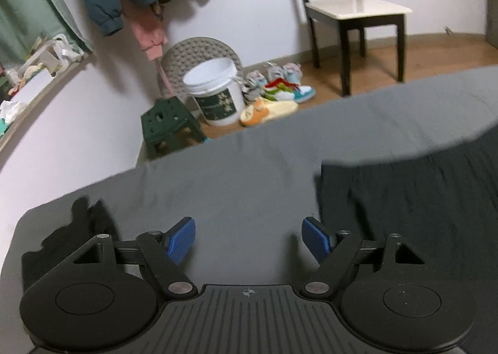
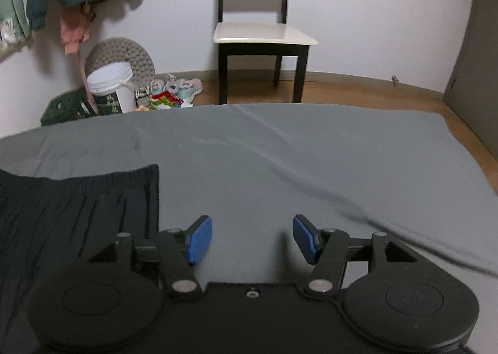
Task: Fold clothes
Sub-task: 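Lay the trousers flat on the bed and open both grippers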
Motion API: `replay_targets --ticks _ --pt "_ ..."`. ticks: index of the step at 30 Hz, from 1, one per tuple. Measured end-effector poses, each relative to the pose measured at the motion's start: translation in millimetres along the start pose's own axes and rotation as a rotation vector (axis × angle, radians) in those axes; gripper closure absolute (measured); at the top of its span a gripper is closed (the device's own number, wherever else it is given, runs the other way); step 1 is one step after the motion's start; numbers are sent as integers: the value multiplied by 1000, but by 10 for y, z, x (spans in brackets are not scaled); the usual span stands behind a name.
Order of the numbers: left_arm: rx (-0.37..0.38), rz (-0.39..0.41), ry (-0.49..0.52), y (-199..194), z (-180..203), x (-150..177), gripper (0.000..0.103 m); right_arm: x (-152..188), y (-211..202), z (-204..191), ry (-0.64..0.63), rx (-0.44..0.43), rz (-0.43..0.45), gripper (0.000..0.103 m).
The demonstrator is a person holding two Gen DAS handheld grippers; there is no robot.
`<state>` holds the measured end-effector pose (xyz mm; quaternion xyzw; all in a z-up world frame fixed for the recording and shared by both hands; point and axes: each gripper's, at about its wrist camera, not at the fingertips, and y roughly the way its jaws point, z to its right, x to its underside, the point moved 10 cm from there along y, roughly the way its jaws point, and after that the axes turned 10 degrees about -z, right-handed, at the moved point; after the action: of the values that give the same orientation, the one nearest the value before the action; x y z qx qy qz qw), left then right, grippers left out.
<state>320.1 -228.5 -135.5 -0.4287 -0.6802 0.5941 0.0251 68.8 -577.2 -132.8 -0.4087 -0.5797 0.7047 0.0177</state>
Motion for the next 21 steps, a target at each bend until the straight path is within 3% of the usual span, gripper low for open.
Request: replay_targets --ticks 4,7,9,15,16,19,21 --pt "75 -30 36 -350 -57 483 27 322 -455 150 16 -68 17 46" --pt "181 -82 28 -640 -7 916 27 606 -827 62 24 -139 43 45" --pt "293 -127 18 -835 94 1197 27 812 -1053 -83 24 -189 61 45" --pt "524 -213 -136 -1179 296 1767 27 1298 -1442 -598 59 -309 87 44" --pt "537 -222 -146 -1192 328 1824 28 1358 -1476 -663 73 -330 88 44" --pt "463 -228 -140 -1139 364 1967 45 1506 -1554 -833 80 -373 90 43" --pt "446 -245 -172 -1074 359 2055 49 1568 -1577 -918 41 -367 94 43"
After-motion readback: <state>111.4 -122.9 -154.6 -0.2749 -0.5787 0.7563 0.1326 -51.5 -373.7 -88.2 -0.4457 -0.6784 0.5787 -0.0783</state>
